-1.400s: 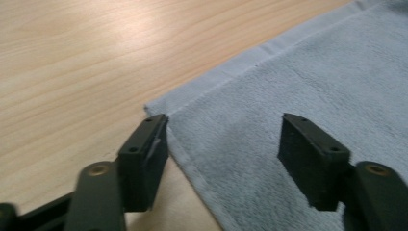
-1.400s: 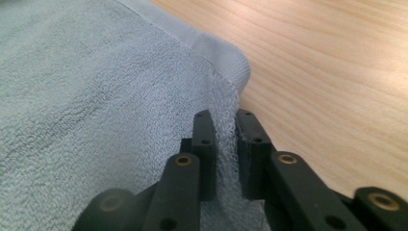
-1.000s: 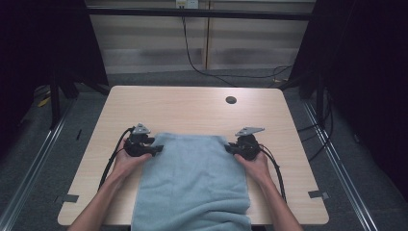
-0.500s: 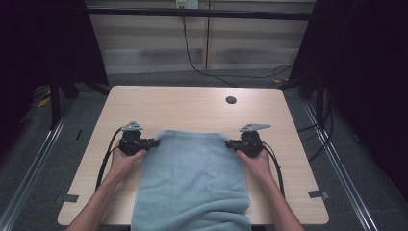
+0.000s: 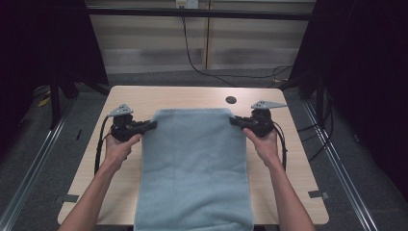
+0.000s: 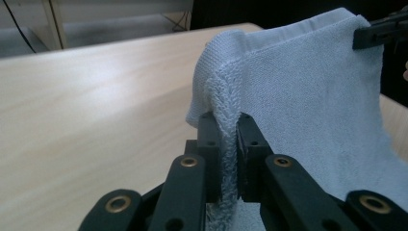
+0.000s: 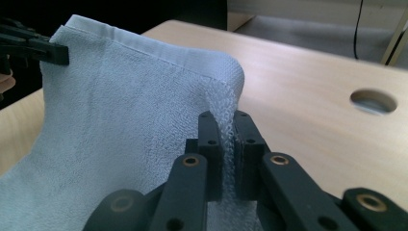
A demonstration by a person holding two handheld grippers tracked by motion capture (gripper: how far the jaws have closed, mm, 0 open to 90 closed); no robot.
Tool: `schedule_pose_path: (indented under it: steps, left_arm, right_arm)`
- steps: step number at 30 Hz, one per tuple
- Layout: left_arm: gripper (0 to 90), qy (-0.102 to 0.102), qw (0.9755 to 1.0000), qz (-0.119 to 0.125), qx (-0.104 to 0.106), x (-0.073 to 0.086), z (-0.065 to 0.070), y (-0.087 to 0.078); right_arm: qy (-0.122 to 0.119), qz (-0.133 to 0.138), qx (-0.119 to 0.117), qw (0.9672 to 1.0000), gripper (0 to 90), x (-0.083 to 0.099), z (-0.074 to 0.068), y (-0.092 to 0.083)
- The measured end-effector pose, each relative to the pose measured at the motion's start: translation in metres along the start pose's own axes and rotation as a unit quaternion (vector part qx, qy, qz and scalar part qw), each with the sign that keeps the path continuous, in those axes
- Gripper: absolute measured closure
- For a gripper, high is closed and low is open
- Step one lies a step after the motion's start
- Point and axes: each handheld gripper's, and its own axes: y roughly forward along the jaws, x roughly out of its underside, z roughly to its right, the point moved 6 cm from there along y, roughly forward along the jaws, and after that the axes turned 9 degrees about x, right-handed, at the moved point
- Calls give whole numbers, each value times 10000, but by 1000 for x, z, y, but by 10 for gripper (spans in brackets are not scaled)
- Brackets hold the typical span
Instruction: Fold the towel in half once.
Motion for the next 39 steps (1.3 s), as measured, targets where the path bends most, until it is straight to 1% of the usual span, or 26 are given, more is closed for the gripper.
schedule_pose_path:
  steps: [3, 7, 9, 10, 14, 16, 17, 18, 20, 22, 23, 24, 25, 26, 27, 28, 29, 30, 31, 33, 34, 35, 36, 37, 38, 39]
  left_arm:
    - [831, 44, 10000, 49, -1, -10, 2, 2]
    - [832, 61, 9999, 131, -52, -24, -1, 4]
    - [835, 213, 9997, 46, -150, -36, -2, 4]
    - [838, 274, 9994, 65, -189, -42, -2, 3]
    - [840, 302, 9987, 352, -208, -73, 1, -2]
    - [840, 388, 9978, 515, -150, -86, 7, -6]
    - [841, 413, 9974, 588, -61, -91, 11, -7]
    - [841, 486, 9972, 573, -18, -93, 15, -9]
    - [841, 653, 9962, 560, 95, -90, 25, -13]
    - [840, 675, 9960, 555, 186, -80, 32, -16]
    - [840, 627, 9961, 579, 230, -74, 34, -17]
    - [840, 493, 9964, 606, 333, -66, 37, -17]
    - [840, 463, 9965, 579, 394, -59, 40, -17]
    - [840, 521, 9969, 448, 392, -47, 44, -18]
    - [840, 575, 9968, 388, 403, -43, 46, -18]
    - [840, 609, 9966, 341, 430, -37, 49, -20]
    - [840, 595, 9968, 320, 435, -32, 51, -23]
    - [841, 620, 9967, 278, 434, -28, 52, -26]
    - [841, 597, 9970, 277, 404, -25, 54, -31]
    - [841, 558, 9967, 314, 495, -21, 61, -41]
    - [841, 601, 9969, 288, 422, -20, 65, -46]
    - [841, 596, 9968, 254, 468, -17, 69, -51]
    - [841, 545, 9963, 270, 603, -12, 74, -54]
    - [842, 550, 9960, 258, 655, -5, 79, -57]
    - [841, 535, 9962, 177, 662, 3, 82, -58]
    - [841, 450, 9968, 93, 661, 13, 86, -58]
  right_arm:
    - [-38, 117, -1, 9999, 846, -17, 0, -1]
    - [-50, 227, 79, 9997, 848, -37, 4, -2]
    - [-102, 276, 127, 9995, 851, -48, 8, -5]
    - [-118, 328, 190, 9992, 851, -55, 10, -7]
    - [-103, 559, 256, 9981, 851, -74, 11, -16]
    - [-102, 623, 325, 9975, 851, -84, 13, -20]
    - [-102, 676, 332, 9971, 851, -89, 13, -22]
    - [-101, 724, 308, 9969, 851, -93, 11, -25]
    - [-113, 773, 183, 9968, 851, -93, 5, -31]
    - [-193, 741, 90, 9970, 851, -83, -2, -36]
    - [-225, 696, 57, 9973, 850, -76, -5, -38]
    - [-245, 633, 23, 9977, 850, -69, -8, -41]
    - [-292, 634, -46, 9976, 848, -61, -12, -45]
    - [-323, 653, -179, 9972, 847, -53, -17, -50]
    - [-340, 621, -310, 9970, 847, -38, -24, -56]
    - [-351, 591, -298, 9972, 847, -33, -25, -57]
    - [-397, 506, -275, 9976, 847, -24, -27, -61]
    - [-419, 502, -295, 9974, 847, -18, -29, -66]
    - [-406, 519, -323, 9973, 847, -12, -32, -72]
    - [-399, 586, -340, 9969, 847, -3, -38, -89]
    - [-407, 625, -364, 9966, 848, -1, -41, -96]
    - [-370, 654, -433, 9962, 848, 2, -45, -104]
    - [-329, 653, -509, 9960, 848, 6, -49, -110]
    - [-363, 592, -512, 9963, 848, 11, -53, -114]
    - [-478, 489, -456, 9966, 848, 18, -58, -117]
    - [-513, 383, -441, 9970, 848, 27, -62, -119]
